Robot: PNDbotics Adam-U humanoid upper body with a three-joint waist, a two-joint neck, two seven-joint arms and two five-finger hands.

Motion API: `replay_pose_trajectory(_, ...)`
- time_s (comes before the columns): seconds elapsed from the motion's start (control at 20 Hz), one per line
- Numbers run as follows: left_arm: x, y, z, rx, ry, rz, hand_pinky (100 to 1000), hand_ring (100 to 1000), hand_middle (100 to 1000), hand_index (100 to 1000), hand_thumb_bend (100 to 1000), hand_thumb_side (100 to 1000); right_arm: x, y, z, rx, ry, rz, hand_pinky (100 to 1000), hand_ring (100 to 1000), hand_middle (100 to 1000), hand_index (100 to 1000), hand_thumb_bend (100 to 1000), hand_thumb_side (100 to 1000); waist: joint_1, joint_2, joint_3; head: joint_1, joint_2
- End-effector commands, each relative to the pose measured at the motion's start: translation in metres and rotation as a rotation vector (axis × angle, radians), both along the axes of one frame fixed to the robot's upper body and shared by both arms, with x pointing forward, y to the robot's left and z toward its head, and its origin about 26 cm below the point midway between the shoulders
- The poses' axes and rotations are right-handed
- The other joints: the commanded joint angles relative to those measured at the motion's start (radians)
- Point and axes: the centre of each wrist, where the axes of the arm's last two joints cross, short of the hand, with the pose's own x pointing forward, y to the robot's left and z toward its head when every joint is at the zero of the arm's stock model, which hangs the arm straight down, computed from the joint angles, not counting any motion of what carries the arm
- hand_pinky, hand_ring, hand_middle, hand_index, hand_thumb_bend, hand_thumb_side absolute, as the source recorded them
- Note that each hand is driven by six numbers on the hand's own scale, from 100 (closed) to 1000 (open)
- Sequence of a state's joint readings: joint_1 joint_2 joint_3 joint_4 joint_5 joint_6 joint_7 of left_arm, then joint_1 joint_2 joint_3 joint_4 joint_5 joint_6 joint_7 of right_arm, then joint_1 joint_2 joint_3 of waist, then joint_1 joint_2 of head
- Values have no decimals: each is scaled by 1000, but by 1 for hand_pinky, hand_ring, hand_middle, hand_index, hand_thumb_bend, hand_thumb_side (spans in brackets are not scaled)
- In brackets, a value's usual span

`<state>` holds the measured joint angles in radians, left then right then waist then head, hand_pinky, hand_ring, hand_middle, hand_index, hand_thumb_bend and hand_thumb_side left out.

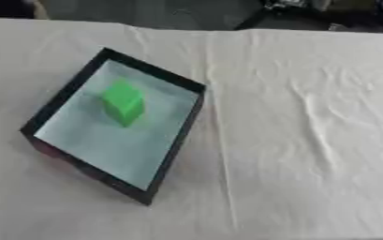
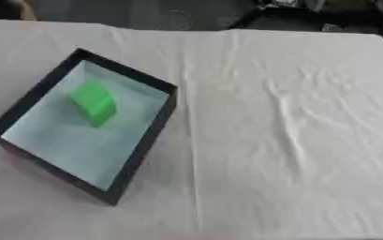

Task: Pick up objects on the table and place them in the box.

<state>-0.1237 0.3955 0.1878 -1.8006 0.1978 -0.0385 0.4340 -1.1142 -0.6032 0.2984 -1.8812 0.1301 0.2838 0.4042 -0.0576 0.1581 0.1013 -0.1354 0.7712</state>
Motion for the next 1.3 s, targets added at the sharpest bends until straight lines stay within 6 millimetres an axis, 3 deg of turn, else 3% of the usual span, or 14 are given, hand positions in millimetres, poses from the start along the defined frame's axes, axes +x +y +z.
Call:
replay_pose_trajectory(0.05, 0, 2, 8, 12, -21, 3, 813, 589, 774, 784, 442, 659, 11, 19, -4, -2, 12, 21, 852, 609, 486, 651, 326, 100, 8, -21, 4, -7, -1)
replay_pose_trajectory(0.5, -3, 7, 8, -2, -36, 48, 814, 591, 774, 786, 446, 658, 36, 69, -42, -78, 60, 51, 849, 635, 485, 651, 324, 105, 10, -26, 23, -20, -1)
replay_pose_trajectory(1.0, -3, 9, 14, -14, -69, 79, 816, 592, 774, 786, 449, 657, 69, 113, -112, -215, 146, 12, 843, 635, 484, 649, 324, 150, 14, -16, 38, -24, -1)
replay_pose_trajectory(1.05, -3, 9, 14, -16, -69, 80, 816, 591, 774, 786, 449, 657, 71, 116, -120, -228, 153, 10, 843, 635, 483, 649, 428, 100, 14, -15, 39, -24, -1)
replay_pose_trajectory(1.15, -3, 9, 14, -17, -70, 80, 816, 591, 774, 786, 450, 656, 75, 121, -135, -247, 170, 6, 843, 634, 484, 649, 319, 153, 14, -12, 40, -24, -1)
replay_pose_trajectory(1.3, -3, 9, 15, -18, -72, 79, 816, 591, 774, 786, 451, 656, 79, 128, -155, -275, 188, 3, 841, 633, 485, 649, 314, 164, 13, -9, 41, -25, -1)
